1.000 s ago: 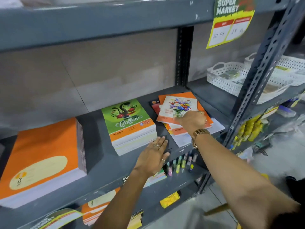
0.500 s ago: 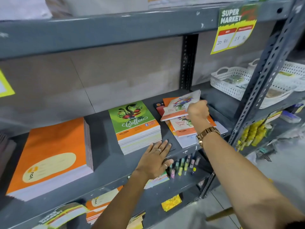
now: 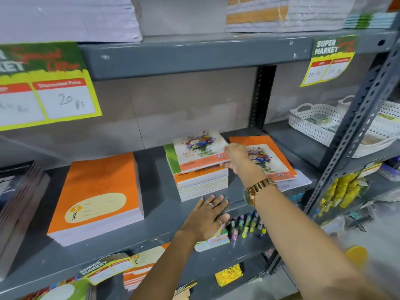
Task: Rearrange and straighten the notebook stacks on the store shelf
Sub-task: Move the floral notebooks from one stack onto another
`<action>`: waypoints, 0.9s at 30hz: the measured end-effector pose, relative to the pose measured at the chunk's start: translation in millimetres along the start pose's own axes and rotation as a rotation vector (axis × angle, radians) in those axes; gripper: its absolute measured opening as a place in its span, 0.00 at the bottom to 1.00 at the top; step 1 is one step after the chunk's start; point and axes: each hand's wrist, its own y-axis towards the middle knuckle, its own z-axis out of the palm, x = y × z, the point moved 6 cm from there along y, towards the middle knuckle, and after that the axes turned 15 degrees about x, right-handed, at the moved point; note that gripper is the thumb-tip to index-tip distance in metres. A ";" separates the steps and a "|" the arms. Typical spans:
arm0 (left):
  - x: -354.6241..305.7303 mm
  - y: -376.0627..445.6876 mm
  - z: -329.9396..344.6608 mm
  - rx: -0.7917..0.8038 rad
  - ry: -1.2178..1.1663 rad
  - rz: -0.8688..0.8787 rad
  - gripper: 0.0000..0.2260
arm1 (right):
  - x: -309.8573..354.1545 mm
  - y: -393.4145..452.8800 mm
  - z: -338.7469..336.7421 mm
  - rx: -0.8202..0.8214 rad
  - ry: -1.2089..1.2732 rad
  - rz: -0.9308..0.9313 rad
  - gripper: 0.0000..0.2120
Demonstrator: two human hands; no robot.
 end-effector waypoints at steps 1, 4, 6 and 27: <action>0.8 -0.6 -0.1 -0.001 -0.014 0.001 0.23 | -3.4 2.5 6.2 0.006 -0.033 0.018 0.10; 1.4 -1.3 1.2 0.004 -0.035 0.002 0.23 | -12.9 7.9 12.8 -0.003 -0.138 0.040 0.15; 1.1 0.0 2.0 0.004 -0.032 -0.005 0.23 | -11.1 6.7 13.5 -0.051 -0.416 0.000 0.13; -36.4 53.5 -6.3 0.015 0.110 0.024 0.28 | -52.9 13.7 -143.0 -0.290 -1.007 0.460 0.40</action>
